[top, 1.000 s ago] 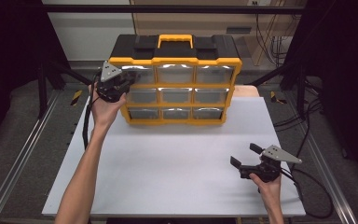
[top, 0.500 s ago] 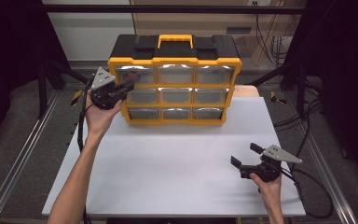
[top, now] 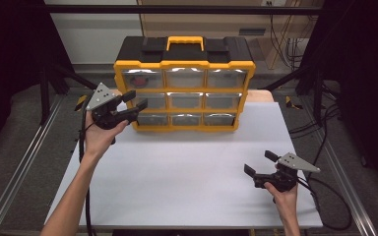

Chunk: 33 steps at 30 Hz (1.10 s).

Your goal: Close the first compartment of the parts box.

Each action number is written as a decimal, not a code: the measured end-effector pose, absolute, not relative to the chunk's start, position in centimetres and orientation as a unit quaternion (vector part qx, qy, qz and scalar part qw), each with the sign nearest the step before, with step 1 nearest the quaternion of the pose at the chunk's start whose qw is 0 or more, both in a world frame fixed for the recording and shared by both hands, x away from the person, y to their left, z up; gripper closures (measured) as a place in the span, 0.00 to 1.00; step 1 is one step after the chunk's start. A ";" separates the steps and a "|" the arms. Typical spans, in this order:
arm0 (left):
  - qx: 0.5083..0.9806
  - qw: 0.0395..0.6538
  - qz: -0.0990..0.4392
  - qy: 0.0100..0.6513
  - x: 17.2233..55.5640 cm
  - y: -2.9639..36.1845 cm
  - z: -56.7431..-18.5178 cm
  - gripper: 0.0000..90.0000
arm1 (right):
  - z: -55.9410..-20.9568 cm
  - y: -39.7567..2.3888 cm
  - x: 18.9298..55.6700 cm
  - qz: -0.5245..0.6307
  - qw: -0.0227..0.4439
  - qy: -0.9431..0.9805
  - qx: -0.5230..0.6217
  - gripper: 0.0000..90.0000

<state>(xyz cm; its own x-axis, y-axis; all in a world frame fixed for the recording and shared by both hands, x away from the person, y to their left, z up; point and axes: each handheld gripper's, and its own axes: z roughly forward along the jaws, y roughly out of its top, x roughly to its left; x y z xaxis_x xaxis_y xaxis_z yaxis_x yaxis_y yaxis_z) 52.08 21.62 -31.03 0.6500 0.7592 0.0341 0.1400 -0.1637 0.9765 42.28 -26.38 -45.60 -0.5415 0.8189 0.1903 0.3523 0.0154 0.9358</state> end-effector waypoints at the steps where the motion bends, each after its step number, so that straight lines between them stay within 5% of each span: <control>1: 0.711 0.569 0.271 0.314 51.8 21.7 -31.2 0.44 | -45.6 -26.4 42.3 0.555 0.210 0.680 0.431 0.01; 16: 0.710 0.570 0.264 0.319 48.1 23.0 -35.2 0.08 | -45.5 -26.5 42.3 0.556 0.212 0.678 0.431 0.01; 33: 0.705 0.578 0.230 0.341 45.0 25.4 -42.1 0.02 | -45.6 -26.4 42.3 0.556 0.210 0.679 0.431 0.01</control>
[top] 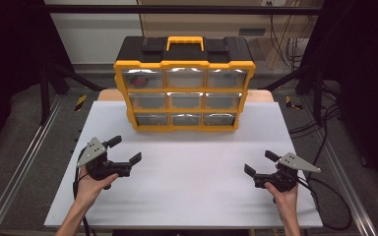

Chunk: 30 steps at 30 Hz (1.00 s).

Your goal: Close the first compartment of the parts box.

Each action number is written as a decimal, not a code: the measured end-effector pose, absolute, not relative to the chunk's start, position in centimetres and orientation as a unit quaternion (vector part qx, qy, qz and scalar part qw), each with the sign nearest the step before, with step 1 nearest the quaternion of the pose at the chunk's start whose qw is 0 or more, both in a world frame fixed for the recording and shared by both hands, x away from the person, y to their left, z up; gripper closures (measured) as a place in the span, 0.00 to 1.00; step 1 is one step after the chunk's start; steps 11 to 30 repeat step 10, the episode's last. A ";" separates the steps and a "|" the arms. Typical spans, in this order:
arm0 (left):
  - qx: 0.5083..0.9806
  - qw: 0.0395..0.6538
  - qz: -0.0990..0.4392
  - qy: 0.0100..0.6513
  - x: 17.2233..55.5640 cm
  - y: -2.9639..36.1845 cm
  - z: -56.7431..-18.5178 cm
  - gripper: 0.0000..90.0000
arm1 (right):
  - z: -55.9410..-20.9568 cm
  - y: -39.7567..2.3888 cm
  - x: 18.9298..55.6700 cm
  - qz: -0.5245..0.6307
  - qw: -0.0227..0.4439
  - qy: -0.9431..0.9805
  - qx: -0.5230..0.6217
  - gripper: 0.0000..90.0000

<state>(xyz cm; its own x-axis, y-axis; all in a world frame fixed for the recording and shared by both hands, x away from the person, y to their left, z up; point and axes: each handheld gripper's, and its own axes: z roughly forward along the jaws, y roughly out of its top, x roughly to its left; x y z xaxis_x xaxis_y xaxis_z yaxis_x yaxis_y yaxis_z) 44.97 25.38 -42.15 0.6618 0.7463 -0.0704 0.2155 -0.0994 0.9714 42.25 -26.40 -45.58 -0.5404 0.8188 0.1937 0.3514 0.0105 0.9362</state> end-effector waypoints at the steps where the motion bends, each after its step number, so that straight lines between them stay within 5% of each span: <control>1: 0.711 0.569 0.235 0.340 45.0 25.5 -42.4 0.02 | -45.6 -26.4 42.3 0.555 0.211 0.680 0.430 0.01; 30: 0.704 0.571 0.243 0.345 44.6 26.0 -43.1 0.02 | -45.7 -26.4 42.3 0.553 0.210 0.681 0.431 0.01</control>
